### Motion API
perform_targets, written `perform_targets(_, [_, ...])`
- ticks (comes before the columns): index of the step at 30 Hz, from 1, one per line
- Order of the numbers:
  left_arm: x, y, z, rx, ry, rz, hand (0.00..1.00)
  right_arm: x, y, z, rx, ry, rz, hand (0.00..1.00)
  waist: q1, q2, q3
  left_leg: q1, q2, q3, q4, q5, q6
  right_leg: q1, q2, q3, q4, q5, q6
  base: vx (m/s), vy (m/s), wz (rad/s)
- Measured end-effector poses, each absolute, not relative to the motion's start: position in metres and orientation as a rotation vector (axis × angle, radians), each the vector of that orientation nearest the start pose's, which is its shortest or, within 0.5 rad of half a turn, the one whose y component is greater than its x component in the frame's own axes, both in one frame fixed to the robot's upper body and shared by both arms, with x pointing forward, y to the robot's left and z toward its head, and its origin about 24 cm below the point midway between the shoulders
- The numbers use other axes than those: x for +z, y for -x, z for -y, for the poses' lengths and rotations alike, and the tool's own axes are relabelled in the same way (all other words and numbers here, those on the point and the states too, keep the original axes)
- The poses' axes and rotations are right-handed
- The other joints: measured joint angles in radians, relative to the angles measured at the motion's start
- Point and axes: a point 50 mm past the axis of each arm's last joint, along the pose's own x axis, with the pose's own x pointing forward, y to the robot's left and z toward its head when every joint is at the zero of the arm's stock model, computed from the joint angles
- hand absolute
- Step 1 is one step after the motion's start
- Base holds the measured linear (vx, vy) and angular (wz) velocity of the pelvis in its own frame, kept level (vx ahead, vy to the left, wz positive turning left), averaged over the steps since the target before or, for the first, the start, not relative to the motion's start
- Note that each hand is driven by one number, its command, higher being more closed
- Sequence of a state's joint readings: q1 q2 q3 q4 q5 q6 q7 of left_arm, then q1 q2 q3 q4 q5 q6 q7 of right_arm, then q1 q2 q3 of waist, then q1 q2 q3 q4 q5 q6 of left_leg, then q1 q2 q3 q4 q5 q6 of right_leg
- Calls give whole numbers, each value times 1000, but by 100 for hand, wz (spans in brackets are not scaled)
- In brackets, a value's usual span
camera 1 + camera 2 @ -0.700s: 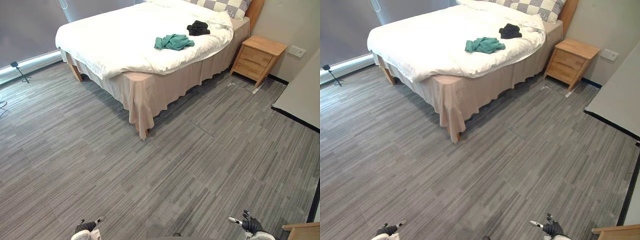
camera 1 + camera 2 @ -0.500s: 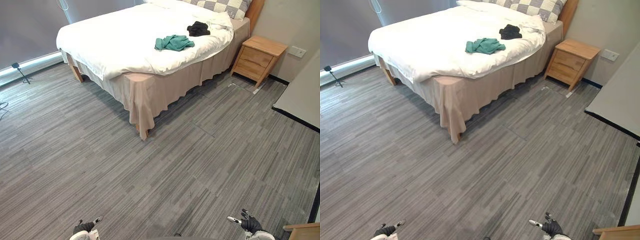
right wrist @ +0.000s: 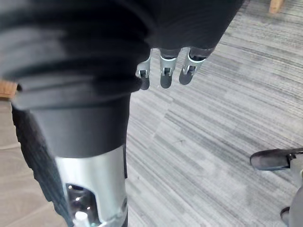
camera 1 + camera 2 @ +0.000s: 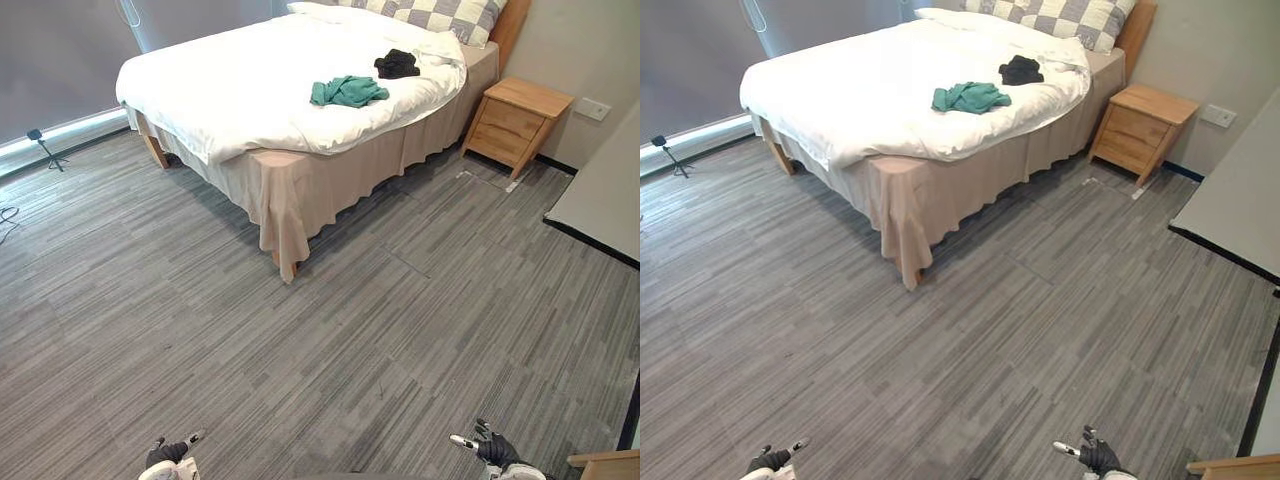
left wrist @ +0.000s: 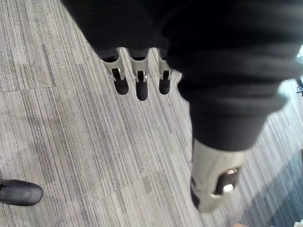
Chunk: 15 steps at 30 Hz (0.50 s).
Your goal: Tidy the bed and pick cloth on bed and put in laundry
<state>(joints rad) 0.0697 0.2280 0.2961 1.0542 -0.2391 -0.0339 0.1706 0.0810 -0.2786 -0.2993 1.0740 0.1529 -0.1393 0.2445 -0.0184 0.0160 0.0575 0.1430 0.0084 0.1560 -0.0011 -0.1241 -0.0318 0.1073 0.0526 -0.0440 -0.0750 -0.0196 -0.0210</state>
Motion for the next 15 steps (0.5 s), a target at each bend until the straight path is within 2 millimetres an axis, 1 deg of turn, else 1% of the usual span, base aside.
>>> perform_targets(10, [-142,-90,-278,674,67,-1012,0,-134,-98,284,-283,-103,-916,0,0,1,-1,0,0,2,1,0,0,0,0,2,-1,6,-4,-24,-19,-1])
perform_targets(15, [-147,-82,-274,675,74,-1046,0,-135,-96,283,-269,-85,-933,0,0,1,0,0,-2,24,1,0,0,-2,0,24,-14,20,-1,-35,-16,-12])
